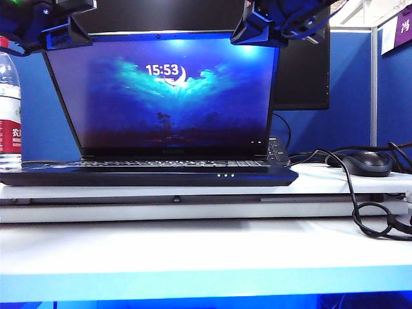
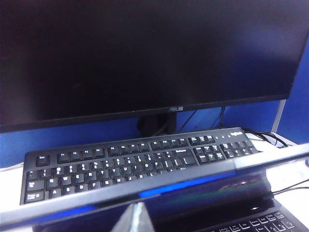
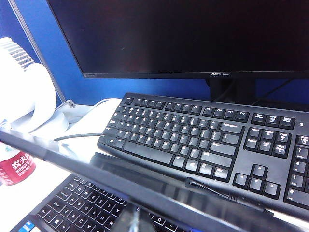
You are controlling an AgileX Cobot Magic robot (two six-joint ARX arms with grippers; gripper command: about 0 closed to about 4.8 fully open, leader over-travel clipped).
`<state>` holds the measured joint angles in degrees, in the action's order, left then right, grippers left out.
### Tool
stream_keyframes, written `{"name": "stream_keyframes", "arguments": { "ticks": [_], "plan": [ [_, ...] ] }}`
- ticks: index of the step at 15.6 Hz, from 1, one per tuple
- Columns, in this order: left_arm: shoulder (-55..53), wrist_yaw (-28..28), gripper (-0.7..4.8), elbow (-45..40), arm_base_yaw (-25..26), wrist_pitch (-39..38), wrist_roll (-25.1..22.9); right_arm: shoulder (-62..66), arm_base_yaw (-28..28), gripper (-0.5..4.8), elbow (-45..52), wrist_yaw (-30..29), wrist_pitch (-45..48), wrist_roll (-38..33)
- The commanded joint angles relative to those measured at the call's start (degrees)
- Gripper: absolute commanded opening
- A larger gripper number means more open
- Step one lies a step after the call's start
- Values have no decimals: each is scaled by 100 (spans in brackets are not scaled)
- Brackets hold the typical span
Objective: Open the lid of the black laptop.
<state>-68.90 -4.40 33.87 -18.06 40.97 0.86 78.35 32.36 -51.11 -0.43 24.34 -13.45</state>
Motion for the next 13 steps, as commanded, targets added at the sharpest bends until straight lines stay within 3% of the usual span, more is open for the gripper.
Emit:
{"name": "stream_keyframes", "arguments": {
  "ticks": [1,10,13],
  "plan": [
    [11,37,-5,33,2,155,-44,-70,-35,-1,-127,175,461,24],
    [-334,57,-5,743,2,72,-57,-70,-116,-1,-149,188,592,146],
    [-393,74,-5,850,4,68,-302,2,-275,-1,-330,175,570,149]
  ]
}}
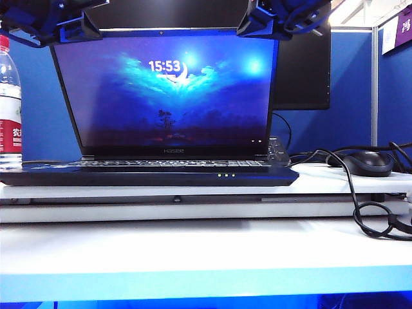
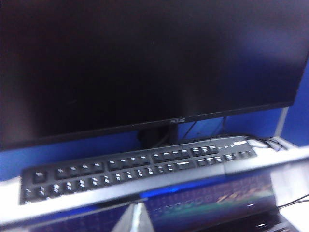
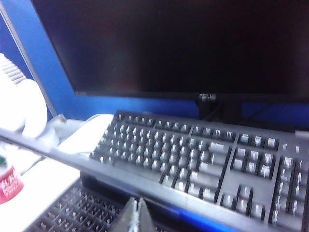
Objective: Open the lid of the black laptop.
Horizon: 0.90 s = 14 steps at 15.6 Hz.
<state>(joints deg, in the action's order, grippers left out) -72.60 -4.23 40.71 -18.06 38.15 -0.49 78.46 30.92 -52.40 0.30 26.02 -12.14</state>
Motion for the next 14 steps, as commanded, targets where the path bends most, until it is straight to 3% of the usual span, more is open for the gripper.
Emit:
{"name": "stream_keyframes", "arguments": {
  "ticks": [1,8,14],
  "plan": [
    [-138,55,-5,227,4,361,-164,59,-195,-1,-330,72,387,17],
    [-680,44,-5,837,94,293,-249,227,-245,-1,-778,-356,238,15],
    [-1036,-33,-5,1357,490,367,-146,273,-188,-1,-778,-494,-98,17]
  ]
}}
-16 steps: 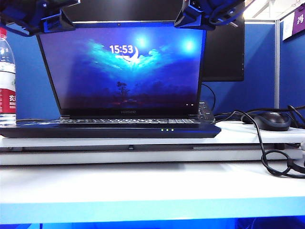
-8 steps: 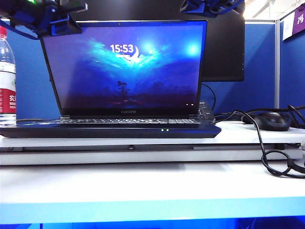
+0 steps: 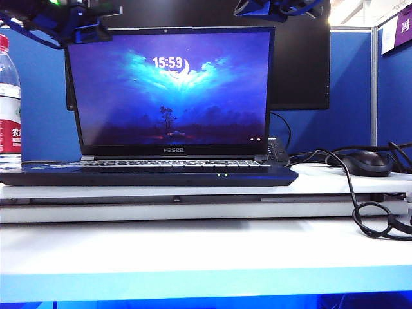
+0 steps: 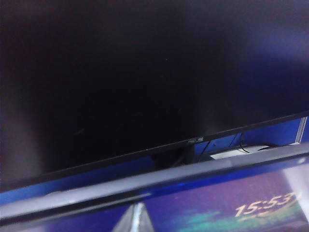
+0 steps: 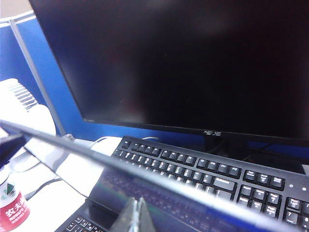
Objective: Open the lid of the black laptop.
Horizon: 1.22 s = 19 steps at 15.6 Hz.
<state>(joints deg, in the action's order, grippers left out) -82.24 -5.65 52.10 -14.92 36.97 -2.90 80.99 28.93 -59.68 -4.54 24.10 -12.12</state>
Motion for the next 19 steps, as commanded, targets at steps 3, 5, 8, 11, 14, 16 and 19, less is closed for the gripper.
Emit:
{"name": "stream_keyframes", "arguments": {
  "ticks": [3,5,8,11,14,16,19],
  "plan": [
    [-315,-39,-5,431,433,557,487,166,11,-1,-50,-11,94,17],
    [-442,-127,-5,601,485,619,483,245,7,-1,-57,20,151,31],
    [-767,-361,-5,1123,479,533,503,621,-57,-1,-212,87,273,313],
    [-911,-358,-5,1296,476,557,505,1078,-155,-1,-636,256,319,459],
    [-968,-361,-5,1314,479,455,485,1528,-350,-1,-1104,332,319,466],
    [-984,-361,-5,1316,479,463,485,1679,-485,-1,-1248,332,385,463],
    [-1145,-361,-5,1364,481,544,485,1768,-708,-1,-1272,332,658,435]
  ]
}}
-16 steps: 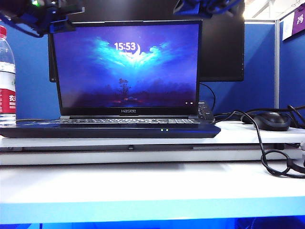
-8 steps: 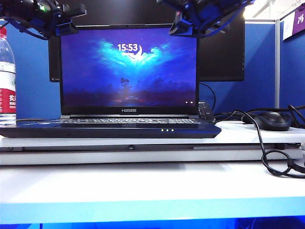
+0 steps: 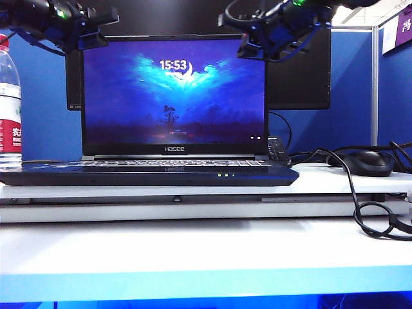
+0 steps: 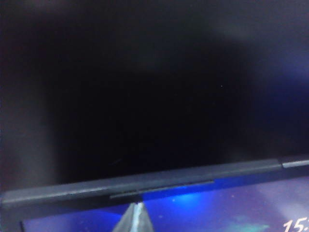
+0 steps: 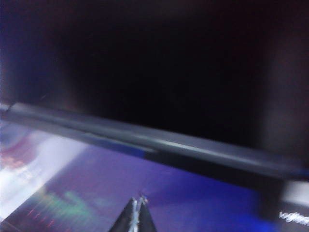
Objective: Open the lid of the black laptop.
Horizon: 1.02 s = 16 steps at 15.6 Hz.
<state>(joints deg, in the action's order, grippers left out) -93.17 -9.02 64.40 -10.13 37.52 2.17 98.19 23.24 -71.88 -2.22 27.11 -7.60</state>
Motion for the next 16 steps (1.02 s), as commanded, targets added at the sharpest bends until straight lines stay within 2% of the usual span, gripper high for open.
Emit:
{"name": "stream_keyframes", "arguments": {
  "ticks": [1,5,8,12,14,16],
  "plan": [
    [-162,-28,-5,203,0,481,-20,94,-199,-1,-83,92,372,-28],
    [-361,-94,-5,286,-2,387,44,472,-271,-1,-612,-35,304,-24],
    [-354,-321,-5,289,0,223,247,549,-269,-1,-984,-197,-269,-28],
    [15,-1043,-5,289,-4,-439,780,-76,-247,-1,-960,-208,-1220,4],
    [494,-931,-5,284,-17,-1078,748,-581,-188,-1,-866,-297,-1746,101],
    [1128,-833,-5,83,-46,-1217,732,-1172,-136,-1,-470,-286,-1657,164]
  ]
}}
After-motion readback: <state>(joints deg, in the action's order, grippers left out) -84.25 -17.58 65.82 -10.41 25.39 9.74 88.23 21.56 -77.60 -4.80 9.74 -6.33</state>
